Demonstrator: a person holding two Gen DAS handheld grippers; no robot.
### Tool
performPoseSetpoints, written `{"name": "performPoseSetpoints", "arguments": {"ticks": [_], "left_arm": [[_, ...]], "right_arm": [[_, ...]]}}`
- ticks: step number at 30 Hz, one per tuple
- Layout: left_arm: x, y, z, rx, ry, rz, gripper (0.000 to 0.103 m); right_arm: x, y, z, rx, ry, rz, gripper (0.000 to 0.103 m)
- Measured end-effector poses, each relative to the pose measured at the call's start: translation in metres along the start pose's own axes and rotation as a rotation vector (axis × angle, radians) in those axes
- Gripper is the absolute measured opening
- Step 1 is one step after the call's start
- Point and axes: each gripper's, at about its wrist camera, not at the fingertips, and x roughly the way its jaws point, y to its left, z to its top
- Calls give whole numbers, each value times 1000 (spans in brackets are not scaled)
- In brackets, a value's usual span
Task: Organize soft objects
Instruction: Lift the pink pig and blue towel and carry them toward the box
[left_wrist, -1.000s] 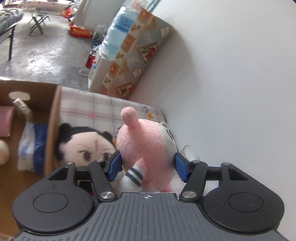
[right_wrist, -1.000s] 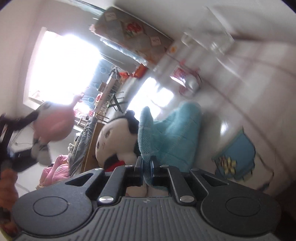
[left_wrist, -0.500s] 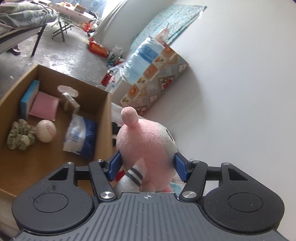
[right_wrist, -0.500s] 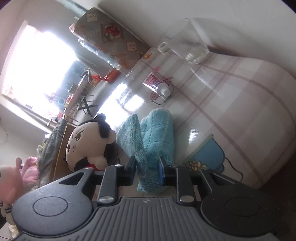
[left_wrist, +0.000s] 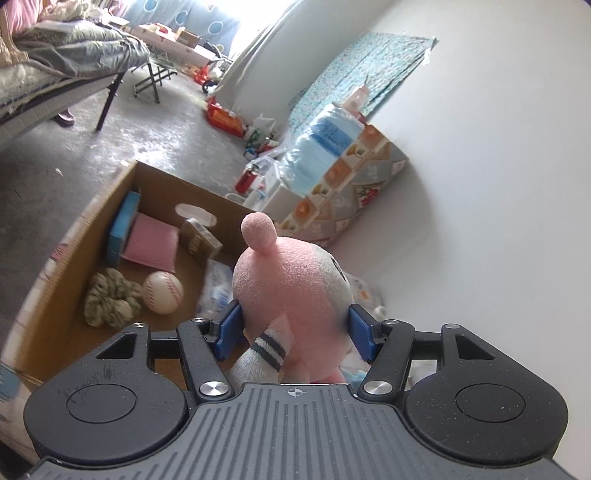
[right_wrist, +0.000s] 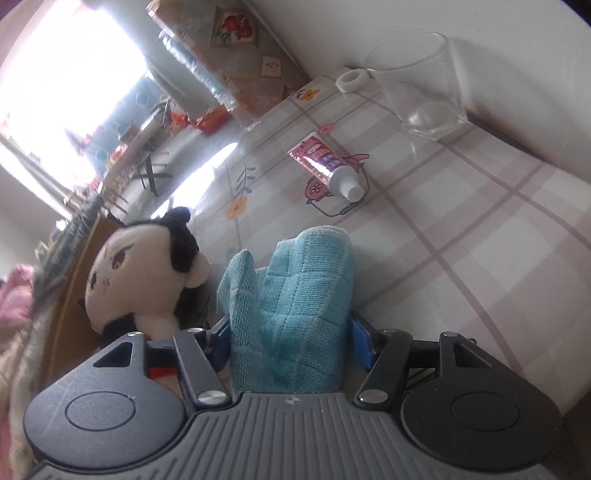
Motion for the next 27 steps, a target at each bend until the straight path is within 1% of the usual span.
{"name": "performPoseSetpoints", "arguments": {"ticks": [2, 5, 8, 10, 12, 15, 19, 22, 24, 27], "left_arm": [[1, 6, 7, 17, 7, 35, 60], [5, 18, 15, 34, 29, 82, 60], [16, 33, 19, 24, 75, 114, 60], [27, 46, 20, 6, 119, 123, 60], [37, 60, 21, -28, 167, 145, 60], [52, 77, 20, -61, 223, 179, 60], [73, 93, 18, -44, 295, 237, 61], [88, 102, 15, -34, 361, 259, 61], [95, 104, 11, -8, 396, 278, 61], [103, 107, 8, 38, 444, 349, 61]], "right_arm": [[3, 11, -3, -70, 1, -40, 63], [8, 27, -9, -188, -7, -96, 56], [9, 34, -16, -254, -17, -130, 44], [7, 35, -18, -264, -24, -132, 32], [3, 34, -17, -259, -37, -124, 27], [-4, 32, -16, -235, -65, -115, 23], [-21, 39, -14, -234, -113, -79, 22], [-42, 51, -10, -242, -162, -22, 22], [-57, 62, -7, -244, -189, 48, 22], [-77, 85, -8, -275, -217, 175, 22]]}}
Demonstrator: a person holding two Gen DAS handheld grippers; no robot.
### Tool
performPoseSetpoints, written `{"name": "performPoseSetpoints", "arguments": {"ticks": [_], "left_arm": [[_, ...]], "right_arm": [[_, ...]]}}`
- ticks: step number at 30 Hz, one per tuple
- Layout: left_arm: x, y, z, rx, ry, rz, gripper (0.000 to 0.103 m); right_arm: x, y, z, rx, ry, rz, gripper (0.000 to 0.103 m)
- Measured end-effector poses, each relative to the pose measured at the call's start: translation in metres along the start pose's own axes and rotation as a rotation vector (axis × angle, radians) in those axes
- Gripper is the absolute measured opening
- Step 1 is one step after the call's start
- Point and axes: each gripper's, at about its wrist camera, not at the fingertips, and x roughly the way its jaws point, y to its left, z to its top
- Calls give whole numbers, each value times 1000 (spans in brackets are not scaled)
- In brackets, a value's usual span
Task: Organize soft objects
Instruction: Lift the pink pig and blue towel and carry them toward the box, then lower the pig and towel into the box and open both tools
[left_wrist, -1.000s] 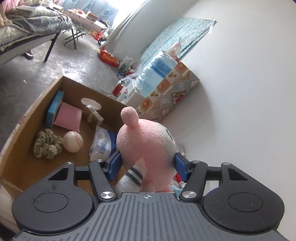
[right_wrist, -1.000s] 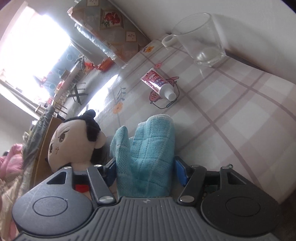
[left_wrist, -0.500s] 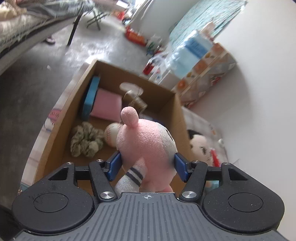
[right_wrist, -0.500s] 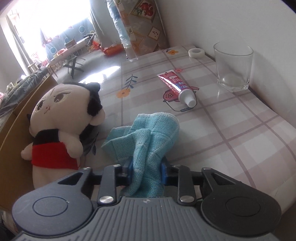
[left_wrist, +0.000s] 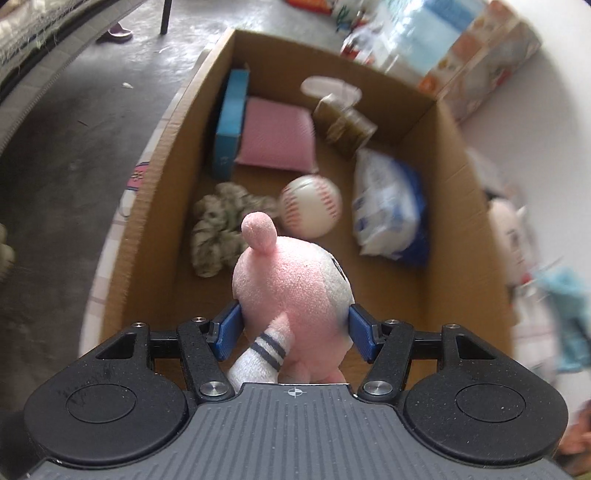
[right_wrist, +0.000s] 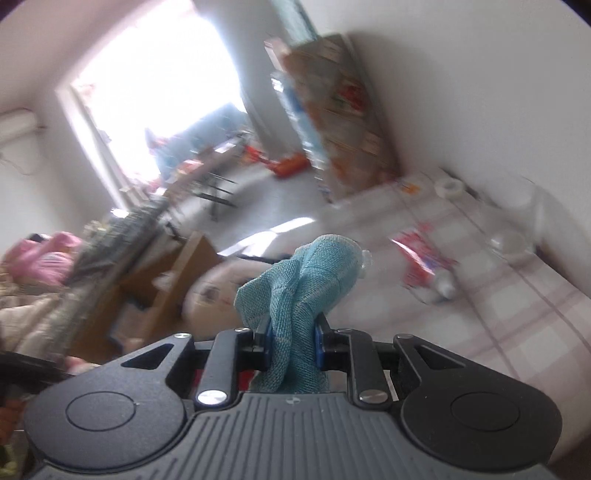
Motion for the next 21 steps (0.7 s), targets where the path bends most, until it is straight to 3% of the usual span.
{"name": "performPoseSetpoints", "arguments": {"ticks": [5, 8, 11, 14, 21], "left_arm": [[12, -7, 1, 81, 72, 120, 61], [16, -18, -2, 173, 78, 197, 62], [18, -25, -3, 227, 84, 225, 63], [19, -34, -9, 293, 80, 254, 65], [15, -45, -22, 367, 25, 283, 71]], "right_arm": [[4, 48, 8, -41, -12, 189, 22], [19, 77, 14, -55, 32, 319, 22], [42, 111, 16, -87, 111, 413, 22], [74, 146, 12, -146, 226, 436, 22], [148, 198, -8, -214, 487, 373, 23]]}}
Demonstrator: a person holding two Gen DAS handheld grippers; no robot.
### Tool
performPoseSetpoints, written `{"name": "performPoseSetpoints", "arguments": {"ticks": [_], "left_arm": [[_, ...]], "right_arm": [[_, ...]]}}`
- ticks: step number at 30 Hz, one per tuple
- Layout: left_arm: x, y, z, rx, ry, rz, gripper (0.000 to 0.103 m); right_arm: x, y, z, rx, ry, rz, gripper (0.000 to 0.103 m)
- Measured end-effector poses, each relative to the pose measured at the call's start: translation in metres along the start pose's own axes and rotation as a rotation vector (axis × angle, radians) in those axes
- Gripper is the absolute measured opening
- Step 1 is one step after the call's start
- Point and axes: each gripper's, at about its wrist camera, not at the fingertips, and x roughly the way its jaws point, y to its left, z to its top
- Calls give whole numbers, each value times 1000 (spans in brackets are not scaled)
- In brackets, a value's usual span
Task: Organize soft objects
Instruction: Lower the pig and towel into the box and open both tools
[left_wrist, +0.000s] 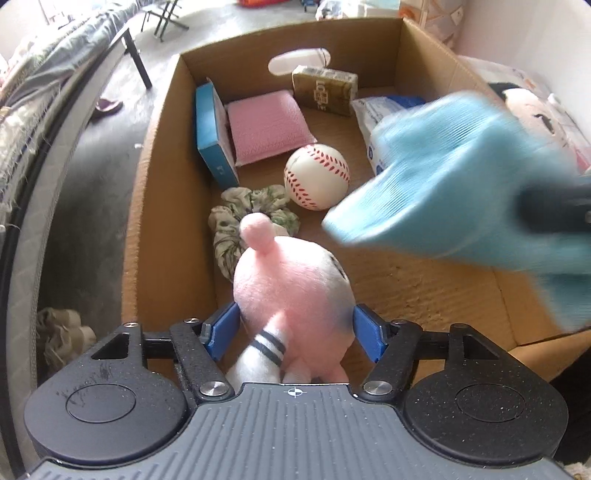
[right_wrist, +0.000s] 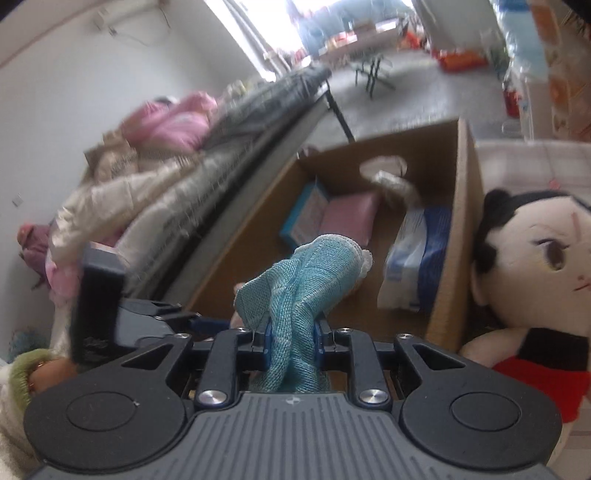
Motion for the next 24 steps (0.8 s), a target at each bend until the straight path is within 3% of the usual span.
{"name": "performPoseSetpoints", "arguments": {"ticks": [10, 18, 24], "left_arm": [[-41, 17, -9, -33, -146, -41, 75], [-68, 38, -17, -82, -270, -59, 77], [-66, 48, -18, -132, -335, -76, 77]], "right_arm": [[51, 13, 7, -47, 172, -118, 23], [92, 8, 10, 53, 322, -141, 25], [111, 8, 0, 77, 449, -148, 29]]}}
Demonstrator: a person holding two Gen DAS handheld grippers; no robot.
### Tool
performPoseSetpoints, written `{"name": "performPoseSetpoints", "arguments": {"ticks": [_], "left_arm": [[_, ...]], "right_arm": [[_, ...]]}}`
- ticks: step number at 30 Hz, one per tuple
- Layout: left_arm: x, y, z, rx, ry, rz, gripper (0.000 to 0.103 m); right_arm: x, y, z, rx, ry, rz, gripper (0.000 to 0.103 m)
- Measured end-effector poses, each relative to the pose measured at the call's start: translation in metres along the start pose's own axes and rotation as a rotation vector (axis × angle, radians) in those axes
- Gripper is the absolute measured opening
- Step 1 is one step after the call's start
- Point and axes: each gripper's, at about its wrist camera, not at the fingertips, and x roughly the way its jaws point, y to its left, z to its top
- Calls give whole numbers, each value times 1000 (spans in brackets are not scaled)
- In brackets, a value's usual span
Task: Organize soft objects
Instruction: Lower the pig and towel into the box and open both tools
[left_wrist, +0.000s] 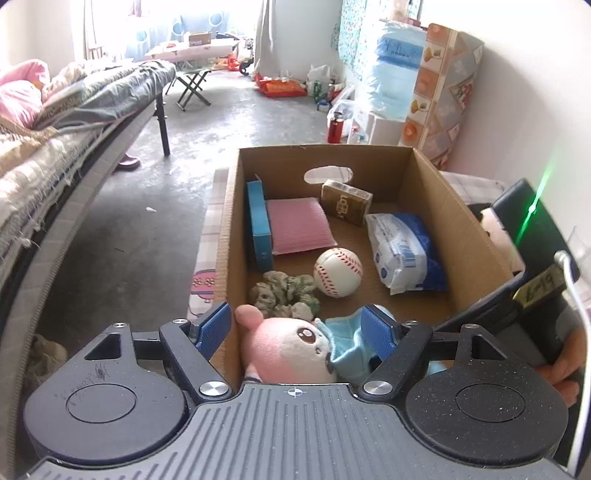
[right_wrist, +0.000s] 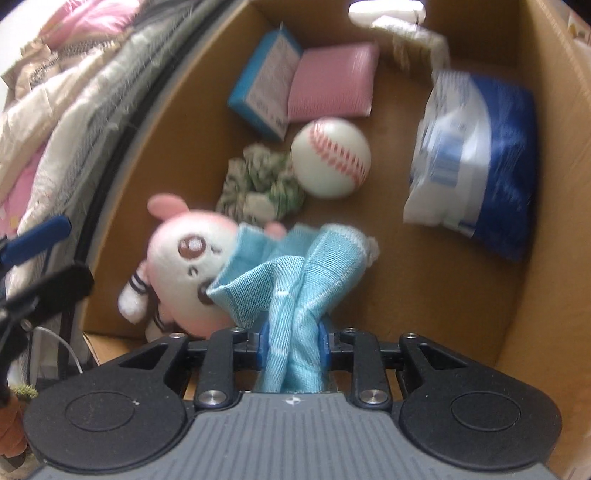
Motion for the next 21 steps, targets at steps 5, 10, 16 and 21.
{"name": "performPoseSetpoints", "arguments": {"ticks": [5, 10, 16, 21], "left_arm": [[2, 6, -1, -17, -7, -5, 77], [-2, 12, -2, -34, -22, -7, 78], [-4, 15, -1, -44, -27, 7, 78], [-9, 13, 0, -51, -34, 9, 85]], "right_arm": [[1, 2, -7, -8, 28, -18, 52], [-18, 3, -13, -19, -32, -30, 57], [-51, 5, -26, -55, -155, -21, 59], [-87, 4, -62, -100, -340, 9, 81]]}}
